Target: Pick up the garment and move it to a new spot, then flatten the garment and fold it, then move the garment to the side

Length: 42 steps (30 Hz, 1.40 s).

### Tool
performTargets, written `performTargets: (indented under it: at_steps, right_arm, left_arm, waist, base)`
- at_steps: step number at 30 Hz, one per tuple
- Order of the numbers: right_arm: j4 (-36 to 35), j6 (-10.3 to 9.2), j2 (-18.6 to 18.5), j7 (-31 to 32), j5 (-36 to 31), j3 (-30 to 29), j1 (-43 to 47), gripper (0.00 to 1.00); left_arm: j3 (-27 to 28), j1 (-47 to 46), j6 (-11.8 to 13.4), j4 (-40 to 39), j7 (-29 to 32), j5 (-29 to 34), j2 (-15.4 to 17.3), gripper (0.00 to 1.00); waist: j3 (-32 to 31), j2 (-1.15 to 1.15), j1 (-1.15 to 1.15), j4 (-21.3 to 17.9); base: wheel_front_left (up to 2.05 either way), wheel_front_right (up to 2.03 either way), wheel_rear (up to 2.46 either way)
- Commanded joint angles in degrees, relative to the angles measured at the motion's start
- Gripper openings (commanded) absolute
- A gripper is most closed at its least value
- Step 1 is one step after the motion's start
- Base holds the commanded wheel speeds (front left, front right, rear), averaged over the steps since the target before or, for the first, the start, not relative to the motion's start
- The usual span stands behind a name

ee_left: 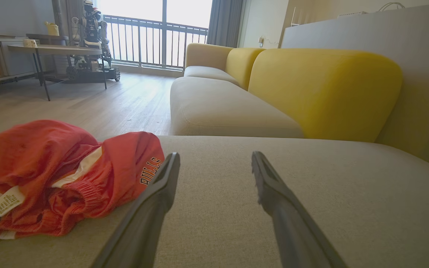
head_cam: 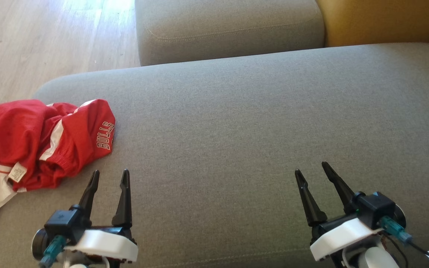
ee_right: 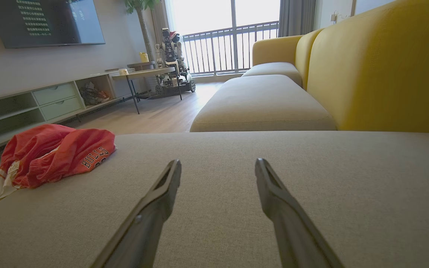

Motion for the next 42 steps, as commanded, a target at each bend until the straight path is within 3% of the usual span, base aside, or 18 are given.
performTargets:
  at_steps: [1,14,23,30,42]
  right_arm:
    - [-1.5,-0.01,-0.7,-0.7,-0.3,1.1,-2.7,1.00]
    - [-1.9,-0.01,-0.7,-0.7,0.0,0.9,-2.6,1.00]
    - [-2.2,-0.01,-0.7,-0.7,-0.8,1.4,-1.9,1.00]
    - [-2.4,-0.01,-0.7,-0.7,-0.9,2.2,-0.8,1.00]
    - [-2.6,-0.01,-0.7,-0.7,-0.1,3.7,1.9,1.00]
  left_arm:
    - [1.8,-1.2,0.2,-2.1,-0.7,-0.2,0.1,1.00]
    - [2.2,-1.2,0.2,-1.4,-0.7,0.2,0.1,1.00]
    - [2.5,-1.3,0.7,-1.6,-0.7,0.4,0.1,1.00]
    - [2.7,-1.1,1.2,-1.8,-0.7,0.5,0.1,1.00]
    - [3.3,1.0,1.5,-2.5,-0.7,1.7,0.1,1.00]
  waist:
    - [0.0,0.00,0.00,0.0]
    - [0.0,0.00,0.00,0.4]
    - [0.0,0.00,0.00,2.9]
    - [-0.4,0.00,0.00,7.0]
    - [-1.9,0.00,0.00,19.3]
  base:
    - [0.00,0.00,0.00]
    - [0.00,0.00,0.00]
    - [0.00,0.00,0.00]
    - [0.00,0.00,0.00]
    - [0.00,0.00,0.00]
